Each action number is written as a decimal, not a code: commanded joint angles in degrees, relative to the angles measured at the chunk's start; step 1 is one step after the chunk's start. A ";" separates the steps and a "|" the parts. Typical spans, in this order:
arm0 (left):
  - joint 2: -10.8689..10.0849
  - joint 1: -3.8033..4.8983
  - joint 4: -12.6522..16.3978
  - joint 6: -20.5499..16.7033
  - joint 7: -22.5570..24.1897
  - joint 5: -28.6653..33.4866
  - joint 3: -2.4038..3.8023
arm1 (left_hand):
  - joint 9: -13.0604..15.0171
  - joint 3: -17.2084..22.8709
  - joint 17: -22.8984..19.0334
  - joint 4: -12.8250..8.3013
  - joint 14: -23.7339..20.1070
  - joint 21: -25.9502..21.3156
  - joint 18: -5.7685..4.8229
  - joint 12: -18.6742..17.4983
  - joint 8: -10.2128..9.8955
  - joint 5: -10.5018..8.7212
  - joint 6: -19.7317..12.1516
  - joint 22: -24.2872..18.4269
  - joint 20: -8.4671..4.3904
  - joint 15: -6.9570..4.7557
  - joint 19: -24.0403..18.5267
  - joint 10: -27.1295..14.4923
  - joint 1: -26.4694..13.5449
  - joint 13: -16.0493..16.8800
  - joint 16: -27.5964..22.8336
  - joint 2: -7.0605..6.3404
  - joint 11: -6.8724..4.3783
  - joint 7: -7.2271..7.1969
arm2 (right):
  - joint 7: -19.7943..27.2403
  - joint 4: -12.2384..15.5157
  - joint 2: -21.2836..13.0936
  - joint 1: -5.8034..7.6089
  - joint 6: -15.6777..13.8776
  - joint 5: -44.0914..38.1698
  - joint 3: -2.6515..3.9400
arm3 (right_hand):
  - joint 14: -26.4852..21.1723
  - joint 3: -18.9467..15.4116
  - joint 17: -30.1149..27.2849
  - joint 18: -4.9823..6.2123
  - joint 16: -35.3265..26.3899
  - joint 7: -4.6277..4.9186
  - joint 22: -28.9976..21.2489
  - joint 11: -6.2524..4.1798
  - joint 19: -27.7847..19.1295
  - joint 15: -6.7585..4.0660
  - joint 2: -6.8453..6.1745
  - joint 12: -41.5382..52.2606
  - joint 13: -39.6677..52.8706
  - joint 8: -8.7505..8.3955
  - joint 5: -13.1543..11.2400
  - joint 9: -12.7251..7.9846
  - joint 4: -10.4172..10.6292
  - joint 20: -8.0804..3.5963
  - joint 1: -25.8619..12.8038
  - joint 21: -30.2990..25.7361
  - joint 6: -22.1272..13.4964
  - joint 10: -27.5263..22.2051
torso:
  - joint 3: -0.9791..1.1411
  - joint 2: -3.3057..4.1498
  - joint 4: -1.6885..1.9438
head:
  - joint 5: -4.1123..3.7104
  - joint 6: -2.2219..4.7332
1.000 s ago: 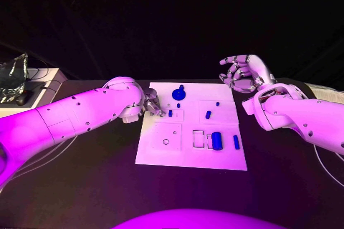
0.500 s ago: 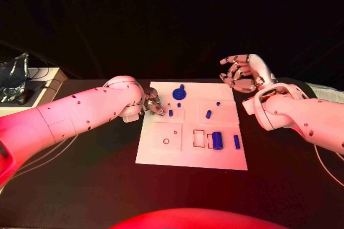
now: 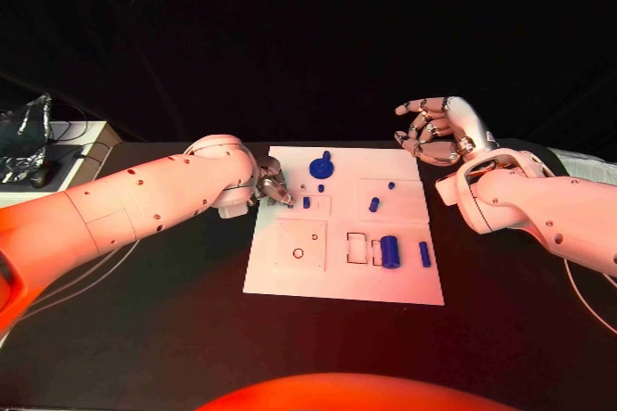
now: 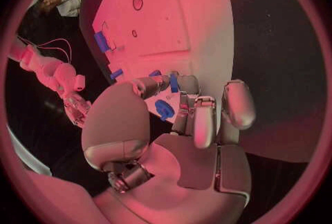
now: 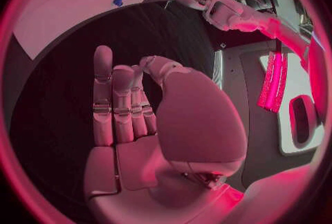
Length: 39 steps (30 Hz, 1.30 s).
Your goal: Assemble the parts on the task board
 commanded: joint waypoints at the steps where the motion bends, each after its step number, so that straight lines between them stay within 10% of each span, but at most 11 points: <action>1: -0.08 -0.61 -0.53 3.15 -1.60 0.87 -0.46 | -0.05 2.05 10.46 -1.44 4.06 0.01 -0.57 0.34 0.47 0.66 0.08 0.16 -0.01 -0.02 0.01 0.23 0.63 -0.13 0.07 1.38 -0.21 -0.33 | 0.28 0.08 0.01 -0.02 0.67 -0.57 0.02 | -0.02 0.21 0.08 0.66 -0.18 0.31 -0.08 0.04 0.20 0.09 -0.25 -0.18 -0.06 0.27 0.24 0.06 -0.28 0.05 -0.41 -0.23 0.05 -0.31 | -0.02 0.01 0.01 | 0.01 0.03; 11: 0.00 -0.60 -0.71 3.05 -1.29 3.55 -0.47 | 1.24 8.18 11.24 -7.60 4.37 0.54 -0.70 0.18 2.77 3.38 -0.69 0.81 -0.17 -0.14 0.35 1.34 0.85 -0.35 0.44 4.80 -0.22 -0.10 | 0.22 0.03 0.07 -0.02 0.75 -0.60 0.02 | -0.02 0.21 0.08 0.66 -0.18 0.31 -0.08 0.04 0.20 0.09 -0.25 -0.18 -0.06 0.27 0.24 0.06 -0.28 0.05 -0.41 -0.23 0.05 -0.31 | -0.04 0.02 0.05 | 0.08 -0.04; 39: 1.13 -0.61 -1.46 1.89 -1.30 5.29 -0.83 | 1.39 8.25 11.72 -8.58 4.57 0.91 -0.80 0.62 3.11 3.07 -0.66 1.27 -0.06 0.00 0.57 2.18 0.25 0.20 0.68 5.08 -0.08 0.05 | 0.14 0.10 0.15 -0.02 0.84 -0.74 0.02 | 0.09 0.28 0.19 0.66 -0.42 0.32 -0.09 0.03 0.28 0.08 -0.27 -0.14 -0.27 0.29 0.57 0.11 -0.47 0.03 -0.47 -0.28 0.05 -0.30 | 0.00 0.05 -0.05 | 0.26 -0.28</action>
